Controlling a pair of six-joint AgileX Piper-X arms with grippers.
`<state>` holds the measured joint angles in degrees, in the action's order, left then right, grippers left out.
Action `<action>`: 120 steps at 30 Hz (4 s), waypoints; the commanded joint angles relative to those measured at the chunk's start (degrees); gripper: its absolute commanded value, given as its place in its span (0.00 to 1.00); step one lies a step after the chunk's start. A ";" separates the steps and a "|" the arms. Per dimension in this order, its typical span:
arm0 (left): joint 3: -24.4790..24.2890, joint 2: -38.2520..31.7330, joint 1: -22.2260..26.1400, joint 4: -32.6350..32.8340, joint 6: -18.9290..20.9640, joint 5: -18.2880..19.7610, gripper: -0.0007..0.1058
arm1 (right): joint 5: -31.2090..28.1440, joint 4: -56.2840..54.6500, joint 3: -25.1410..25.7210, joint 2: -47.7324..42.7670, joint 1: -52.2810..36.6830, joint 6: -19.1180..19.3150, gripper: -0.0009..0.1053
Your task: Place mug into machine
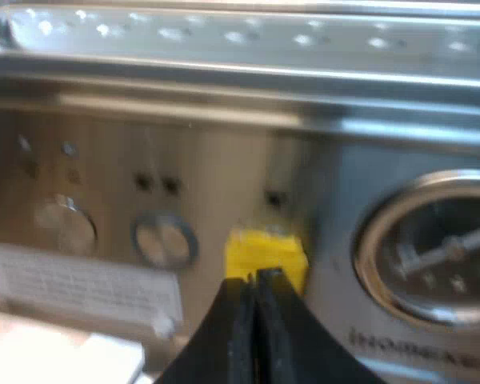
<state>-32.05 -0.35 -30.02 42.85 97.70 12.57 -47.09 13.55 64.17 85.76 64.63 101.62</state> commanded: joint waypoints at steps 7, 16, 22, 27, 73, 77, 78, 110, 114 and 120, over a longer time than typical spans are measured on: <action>-0.48 -3.22 -0.25 -0.38 0.05 0.12 0.80 | 1.39 -13.88 0.53 -7.50 7.67 -4.35 0.59; -4.58 -2.89 -0.25 -0.50 4.52 -0.94 0.80 | 4.22 -27.66 0.53 -15.91 9.07 -4.94 0.66; -7.90 1.80 -0.25 -2.06 8.36 -3.58 0.80 | 15.29 -31.85 0.53 -19.88 4.06 -5.58 0.66; -14.27 11.59 -0.25 -3.23 8.35 -12.57 0.80 | 16.65 -36.39 0.53 -24.38 -2.13 -6.45 0.66; -18.98 -1.28 29.36 18.52 4.26 -9.87 0.80 | 46.09 -69.23 -13.92 -81.90 -69.60 6.61 0.66; -18.98 -6.48 29.36 22.25 3.33 -11.78 0.80 | 46.09 -72.85 -14.89 -87.10 -69.60 6.49 0.66; -18.98 -7.02 29.36 22.67 3.15 -11.92 0.80 | 46.09 -73.13 -15.14 -88.29 -69.60 6.49 0.66; 4.17 -8.38 29.36 12.37 3.76 -15.30 0.80 | 50.76 -71.03 -34.79 -88.78 -69.48 1.42 0.66; 4.17 -8.38 29.36 12.37 3.76 -15.30 0.80 | 50.76 -71.03 -34.79 -88.78 -69.48 1.42 0.66; 5.71 -8.38 29.36 9.50 0.98 -15.41 0.80 | 50.76 -71.03 -34.79 -88.78 -69.48 1.42 0.66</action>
<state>-26.36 -0.75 -0.74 53.43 99.00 -1.95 3.52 -58.00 29.12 -0.35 -4.67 102.75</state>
